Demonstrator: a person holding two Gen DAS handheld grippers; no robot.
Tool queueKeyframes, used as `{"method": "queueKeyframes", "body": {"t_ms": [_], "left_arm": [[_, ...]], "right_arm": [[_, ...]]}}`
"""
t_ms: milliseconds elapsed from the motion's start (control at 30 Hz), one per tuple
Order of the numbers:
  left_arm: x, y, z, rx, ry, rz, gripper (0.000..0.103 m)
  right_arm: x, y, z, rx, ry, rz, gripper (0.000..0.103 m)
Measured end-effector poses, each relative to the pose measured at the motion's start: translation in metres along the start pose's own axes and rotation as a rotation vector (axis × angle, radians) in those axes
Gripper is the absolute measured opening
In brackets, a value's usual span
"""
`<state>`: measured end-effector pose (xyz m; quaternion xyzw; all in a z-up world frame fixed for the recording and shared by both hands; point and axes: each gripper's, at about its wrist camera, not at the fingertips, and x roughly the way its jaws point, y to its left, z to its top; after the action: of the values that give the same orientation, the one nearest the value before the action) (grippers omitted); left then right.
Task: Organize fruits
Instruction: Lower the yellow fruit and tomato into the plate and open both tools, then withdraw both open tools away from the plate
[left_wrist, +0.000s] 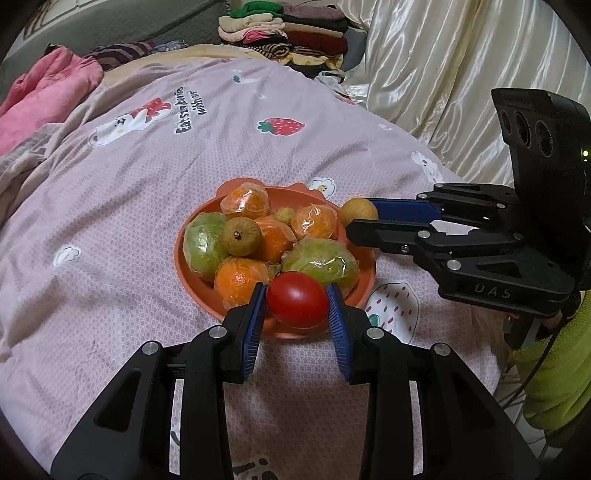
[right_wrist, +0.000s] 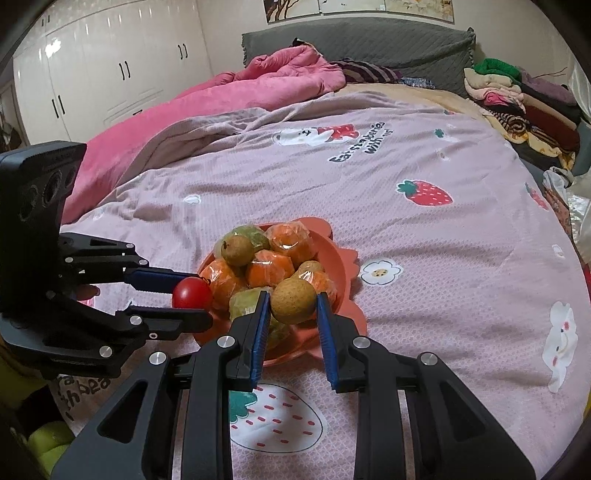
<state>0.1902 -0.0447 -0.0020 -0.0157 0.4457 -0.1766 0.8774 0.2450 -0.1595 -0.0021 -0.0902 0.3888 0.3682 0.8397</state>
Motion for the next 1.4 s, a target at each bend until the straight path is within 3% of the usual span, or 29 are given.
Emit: {"method": "queueKeyframes", "body": {"t_ms": [500,633,1133,1267,1400], "left_arm": [[0.002,0.002,0.0,0.0,0.001,-0.002,0.026],[0.002,0.002,-0.001,-0.001,0.002,-0.001,0.026],[0.004,0.002,-0.001,-0.004,0.008,-0.001,0.026],[0.003,0.002,-0.001,-0.007,0.003,0.006,0.035],[0.002,0.004,-0.001,-0.011,0.001,0.012,0.036]], "right_arm": [[0.005,0.001,0.001,-0.012,0.009,0.008,0.025],[0.003,0.002,0.0,-0.016,0.006,0.004,0.035],[-0.01,-0.003,-0.002,0.012,-0.026,-0.014,0.046],[-0.014,-0.003,-0.002,0.018,-0.035,-0.017,0.05],[-0.019,-0.003,-0.003,0.023,-0.046,-0.022,0.055]]}}
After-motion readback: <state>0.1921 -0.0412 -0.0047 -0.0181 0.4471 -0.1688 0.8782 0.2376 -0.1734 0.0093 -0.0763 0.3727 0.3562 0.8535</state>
